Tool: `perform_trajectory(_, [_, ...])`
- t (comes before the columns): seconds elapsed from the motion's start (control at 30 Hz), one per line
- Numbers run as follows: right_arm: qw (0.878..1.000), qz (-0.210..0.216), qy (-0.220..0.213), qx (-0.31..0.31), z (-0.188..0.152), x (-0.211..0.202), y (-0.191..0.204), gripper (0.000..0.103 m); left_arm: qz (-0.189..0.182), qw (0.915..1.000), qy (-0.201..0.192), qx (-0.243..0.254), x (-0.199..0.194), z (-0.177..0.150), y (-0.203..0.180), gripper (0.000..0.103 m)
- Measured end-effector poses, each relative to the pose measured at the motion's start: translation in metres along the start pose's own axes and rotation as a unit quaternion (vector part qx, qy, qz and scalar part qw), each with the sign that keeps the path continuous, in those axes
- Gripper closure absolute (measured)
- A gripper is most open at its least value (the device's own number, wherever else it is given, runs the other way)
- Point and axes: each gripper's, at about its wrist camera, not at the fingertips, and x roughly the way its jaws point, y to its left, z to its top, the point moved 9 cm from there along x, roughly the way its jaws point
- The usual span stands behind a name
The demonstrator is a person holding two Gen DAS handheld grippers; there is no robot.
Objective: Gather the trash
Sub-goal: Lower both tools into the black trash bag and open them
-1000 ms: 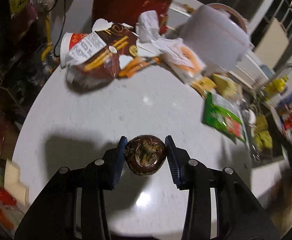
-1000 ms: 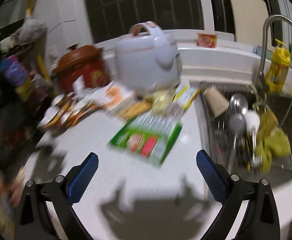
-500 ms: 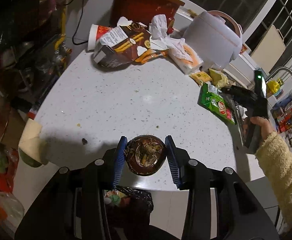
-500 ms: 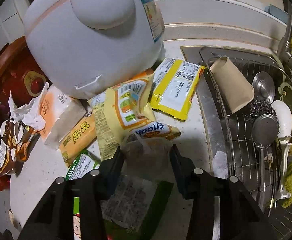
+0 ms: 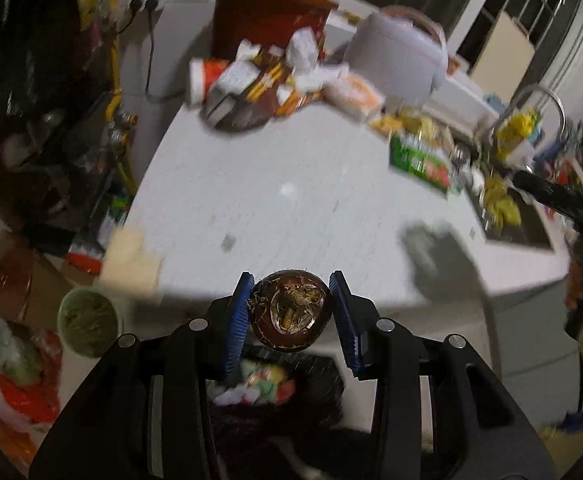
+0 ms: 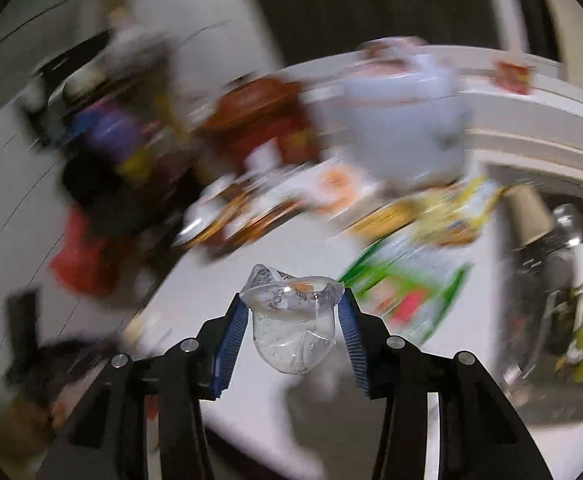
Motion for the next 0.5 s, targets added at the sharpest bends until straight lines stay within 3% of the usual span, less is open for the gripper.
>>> perform_trajectory(0.07, [0.999, 0.024, 0.032, -0.011, -0.035, 0.010, 0.033, 0.056, 0.002, 0.9995, 0.030, 0.000, 0.005, -0.029, 0.013, 0.064])
perform_trajectory(0.2, [0.993, 0.016, 0.114, 0.000, -0.122, 0.060, 0.065, 0.056, -0.004, 0.9948, 0.101, -0.006, 0.043, -0.089, 0.033, 0.064])
perform_trajectory(0.3, [0.986, -0.007, 0.165, 0.019, -0.187, 0.107, 0.065, 0.056, -0.004, 0.9903, 0.139, -0.009, 0.085, -0.131, 0.046, 0.064])
perform_trajectory(0.47, [0.966, -0.046, 0.249, 0.058, -0.299, 0.203, 0.041, 0.056, 0.004, 0.9744, 0.223, -0.029, 0.184, -0.209, 0.076, 0.064])
perform_trajectory(0.5, [0.961, -0.051, 0.263, 0.065, -0.313, 0.218, 0.037, 0.055, 0.010, 0.9709, 0.237, -0.031, 0.202, -0.221, 0.083, 0.060])
